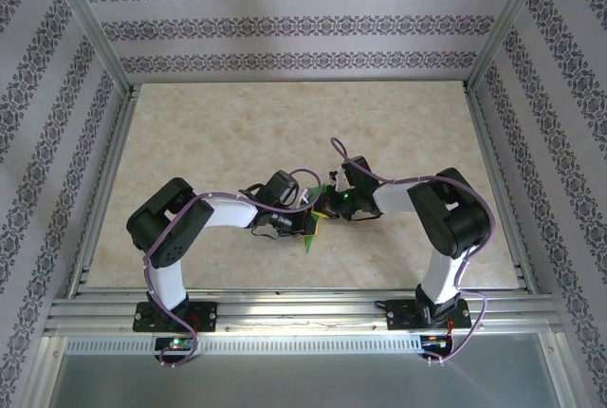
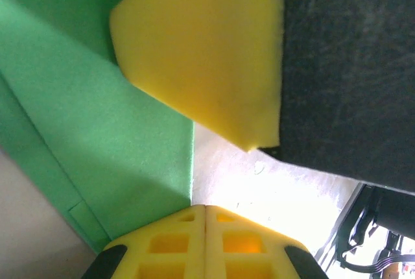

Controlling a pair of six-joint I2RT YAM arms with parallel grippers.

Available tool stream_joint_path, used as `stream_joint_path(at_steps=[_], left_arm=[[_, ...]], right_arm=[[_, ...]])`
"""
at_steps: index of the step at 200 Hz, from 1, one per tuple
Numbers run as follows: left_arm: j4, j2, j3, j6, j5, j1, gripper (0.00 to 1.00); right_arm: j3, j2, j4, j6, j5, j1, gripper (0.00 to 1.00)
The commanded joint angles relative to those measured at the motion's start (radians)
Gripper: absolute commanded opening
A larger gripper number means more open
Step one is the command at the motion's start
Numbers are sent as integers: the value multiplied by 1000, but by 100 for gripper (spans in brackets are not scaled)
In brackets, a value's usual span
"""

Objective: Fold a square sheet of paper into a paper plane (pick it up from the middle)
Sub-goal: Fold the wing for the fifth time at the center of the table.

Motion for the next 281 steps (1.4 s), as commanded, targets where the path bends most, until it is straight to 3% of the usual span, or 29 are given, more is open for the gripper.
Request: stream_joint_path(at_steps=[1,38,119,188,281], left_arm=[[-18,31,-53,19,12,0,0],[-29,-1,-110,42,19,0,0],[-84,-48,-169,170,81,2,0],[-116,-63,-159,203,88,3,0],[-143,-60,-167,226,82,3,0]], right_arm=[[-21,77,-81,-14,114,30,4],[-4,32,-102,-17,107,28,6],[-108,-248,-81,-52,107,34,9],[-70,-167,-46,-76,97,133,8],[-48,-85,-31,-74,179,60,6]])
